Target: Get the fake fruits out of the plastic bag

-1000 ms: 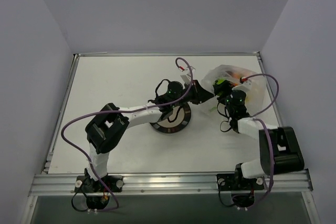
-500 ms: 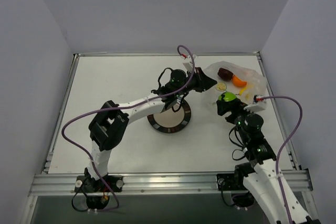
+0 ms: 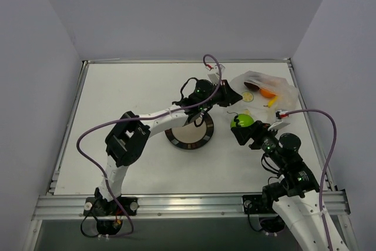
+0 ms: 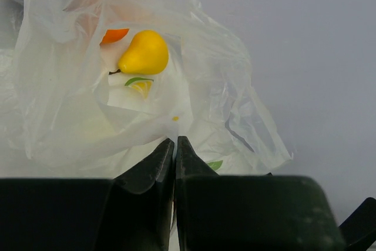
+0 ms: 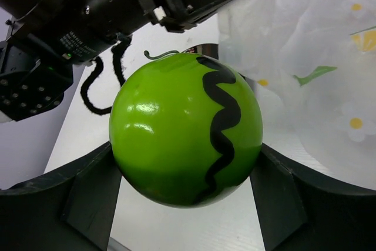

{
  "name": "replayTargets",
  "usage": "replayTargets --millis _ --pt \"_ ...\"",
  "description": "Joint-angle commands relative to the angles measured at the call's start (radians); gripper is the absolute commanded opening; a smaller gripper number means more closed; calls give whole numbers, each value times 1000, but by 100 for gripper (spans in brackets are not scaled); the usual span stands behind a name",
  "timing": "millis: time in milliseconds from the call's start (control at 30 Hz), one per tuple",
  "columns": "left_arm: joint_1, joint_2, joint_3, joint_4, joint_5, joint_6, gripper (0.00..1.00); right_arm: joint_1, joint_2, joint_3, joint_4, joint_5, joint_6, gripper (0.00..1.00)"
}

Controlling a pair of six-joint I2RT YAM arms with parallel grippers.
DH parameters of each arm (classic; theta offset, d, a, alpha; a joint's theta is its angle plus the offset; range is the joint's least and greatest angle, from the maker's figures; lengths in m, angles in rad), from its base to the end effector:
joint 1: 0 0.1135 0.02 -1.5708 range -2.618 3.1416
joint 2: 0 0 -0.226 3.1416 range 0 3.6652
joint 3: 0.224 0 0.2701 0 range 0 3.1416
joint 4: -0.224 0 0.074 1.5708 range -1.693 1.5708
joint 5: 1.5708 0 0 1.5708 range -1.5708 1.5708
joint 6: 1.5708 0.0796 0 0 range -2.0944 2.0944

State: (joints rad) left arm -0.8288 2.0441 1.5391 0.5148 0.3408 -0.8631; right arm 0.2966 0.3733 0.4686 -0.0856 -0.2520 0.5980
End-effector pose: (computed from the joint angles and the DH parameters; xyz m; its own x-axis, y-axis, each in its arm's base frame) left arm 0.3396 -0.4098 0.2412 -0.6952 -0.3014 -0.6525 0.6035 0.2484 -0.7577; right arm 0.2018 0.0824 0.2822 -0.2859 0.4827 -0.8278 -0.4362 0.7036 0.5610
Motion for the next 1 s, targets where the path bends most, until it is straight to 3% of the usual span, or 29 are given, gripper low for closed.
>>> replayTargets --millis 0,233,467,700,833,967 --pt "11 -16 75 2 23 19 2 16 42 -1 67 -125 -12 49" --pt "28 -6 108 -16 49 9 2 101 75 -16 126 -113 8 44" --pt "77 4 133 -22 60 -7 2 310 159 -28 162 -26 9 44" --pt "95 22 171 -38 104 -25 2 609 315 -39 317 242 23 44" --pt "96 -1 151 -33 118 -25 3 690 426 -53 415 423 13 43" --pt "105 -19 128 -33 129 -30 2 694 482 -97 556 512 3 43"
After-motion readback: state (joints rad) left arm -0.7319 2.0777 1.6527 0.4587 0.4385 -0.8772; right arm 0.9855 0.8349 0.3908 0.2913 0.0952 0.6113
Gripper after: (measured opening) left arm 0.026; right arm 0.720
